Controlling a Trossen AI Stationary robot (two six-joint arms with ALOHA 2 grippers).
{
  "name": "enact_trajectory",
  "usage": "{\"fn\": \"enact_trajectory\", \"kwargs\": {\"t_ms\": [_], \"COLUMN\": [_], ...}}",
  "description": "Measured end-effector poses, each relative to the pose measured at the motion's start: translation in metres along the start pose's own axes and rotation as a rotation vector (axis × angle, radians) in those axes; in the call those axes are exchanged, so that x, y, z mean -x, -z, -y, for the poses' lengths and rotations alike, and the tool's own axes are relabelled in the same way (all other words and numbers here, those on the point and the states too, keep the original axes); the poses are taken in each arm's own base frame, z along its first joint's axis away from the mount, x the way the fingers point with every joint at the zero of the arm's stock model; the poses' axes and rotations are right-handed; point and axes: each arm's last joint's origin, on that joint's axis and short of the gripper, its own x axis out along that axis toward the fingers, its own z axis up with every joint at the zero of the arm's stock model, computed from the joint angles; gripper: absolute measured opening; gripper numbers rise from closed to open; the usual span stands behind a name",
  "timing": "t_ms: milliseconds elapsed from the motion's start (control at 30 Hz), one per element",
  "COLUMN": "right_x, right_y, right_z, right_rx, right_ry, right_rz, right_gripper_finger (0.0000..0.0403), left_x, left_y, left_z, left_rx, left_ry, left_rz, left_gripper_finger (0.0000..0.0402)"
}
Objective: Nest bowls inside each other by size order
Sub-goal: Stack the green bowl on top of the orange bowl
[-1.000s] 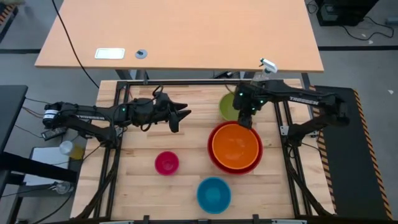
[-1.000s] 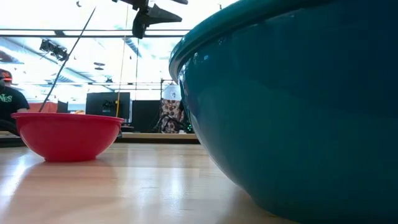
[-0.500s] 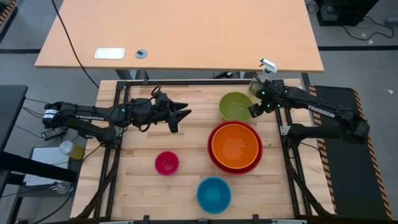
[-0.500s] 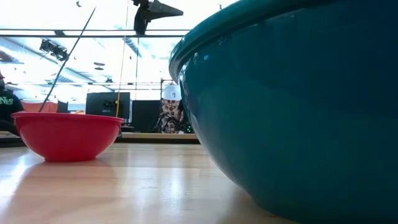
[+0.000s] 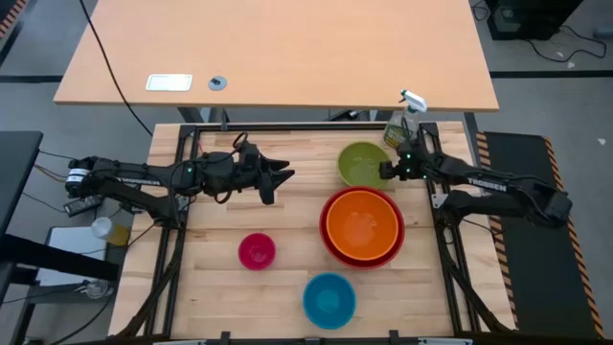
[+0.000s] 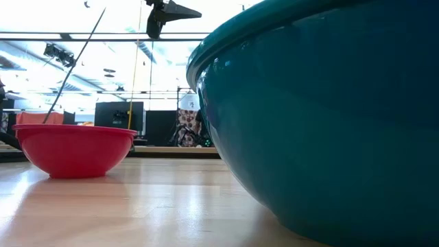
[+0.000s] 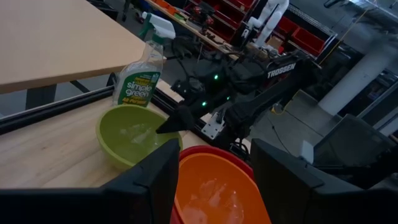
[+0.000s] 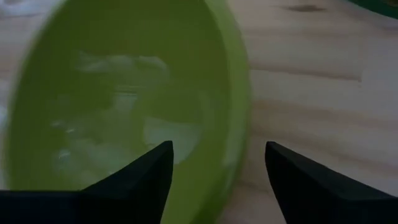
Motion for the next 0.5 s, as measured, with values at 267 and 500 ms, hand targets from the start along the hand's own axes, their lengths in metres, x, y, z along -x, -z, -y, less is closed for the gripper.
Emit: {"fn": "enact_trajectory", "kwargs": {"t_ms": [267, 500], "right_x": [-0.013, -0.005], "right_y": [0.001, -0.018], "right_z": [0.002, -0.016], "right_rx": [0.000, 0.018], "right_ry": [-0.001, -0.092], "right_rz": [0.040, 0.132], "right_gripper_finger": [0.0127, 0.0018], "left_x": [0.000, -0.001], "left_y": [0.000, -0.002], "left_z": [0.000, -0.003], "left_rx": [0.001, 0.002], "left_ry": [-0.001, -0.013], "left_rz": [0.000, 0.007], "left_gripper_finger": [0.0201, 0.0201]}}
